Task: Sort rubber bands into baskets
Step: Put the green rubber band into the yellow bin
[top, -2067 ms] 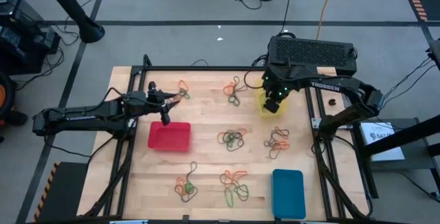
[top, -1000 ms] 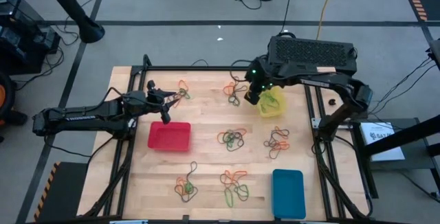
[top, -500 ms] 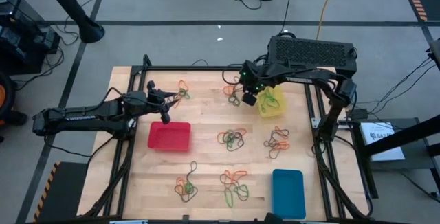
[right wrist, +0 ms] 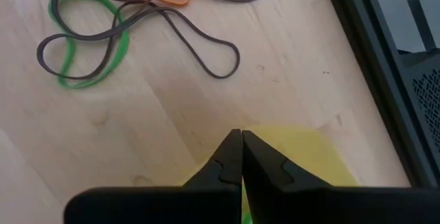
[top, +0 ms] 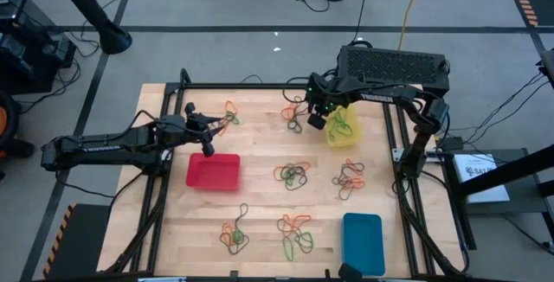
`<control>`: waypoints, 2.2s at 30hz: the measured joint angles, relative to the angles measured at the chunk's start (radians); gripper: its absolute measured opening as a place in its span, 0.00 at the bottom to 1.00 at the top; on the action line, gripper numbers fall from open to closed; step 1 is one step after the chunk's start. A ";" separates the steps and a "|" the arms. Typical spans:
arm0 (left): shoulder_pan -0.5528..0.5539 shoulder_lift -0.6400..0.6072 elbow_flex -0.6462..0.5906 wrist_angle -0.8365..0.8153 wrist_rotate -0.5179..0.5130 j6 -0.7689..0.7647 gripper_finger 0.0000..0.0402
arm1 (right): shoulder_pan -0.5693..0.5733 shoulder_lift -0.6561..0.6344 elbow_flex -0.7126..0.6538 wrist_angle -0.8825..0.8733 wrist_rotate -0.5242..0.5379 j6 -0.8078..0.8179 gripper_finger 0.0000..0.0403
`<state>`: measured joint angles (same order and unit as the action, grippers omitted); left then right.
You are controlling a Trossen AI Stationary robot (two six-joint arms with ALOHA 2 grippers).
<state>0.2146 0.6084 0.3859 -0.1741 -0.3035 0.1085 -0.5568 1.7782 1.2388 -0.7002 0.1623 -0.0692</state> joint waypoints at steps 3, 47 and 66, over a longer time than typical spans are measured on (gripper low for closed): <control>0.000 0.000 0.000 0.000 0.000 0.002 0.37 | 0.000 0.000 0.000 0.000 0.000 0.000 0.00; -0.001 0.192 0.000 0.140 0.111 -0.022 0.37 | 0.693 0.139 0.092 0.172 -0.190 0.047 0.00; -0.001 0.192 0.000 0.142 0.120 0.002 0.37 | 0.712 0.215 0.092 0.144 -0.185 0.023 0.00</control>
<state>0.2138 0.8001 0.3859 -0.0326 -0.1833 0.1108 0.1551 1.9934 1.3304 -0.5563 -0.0227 -0.0460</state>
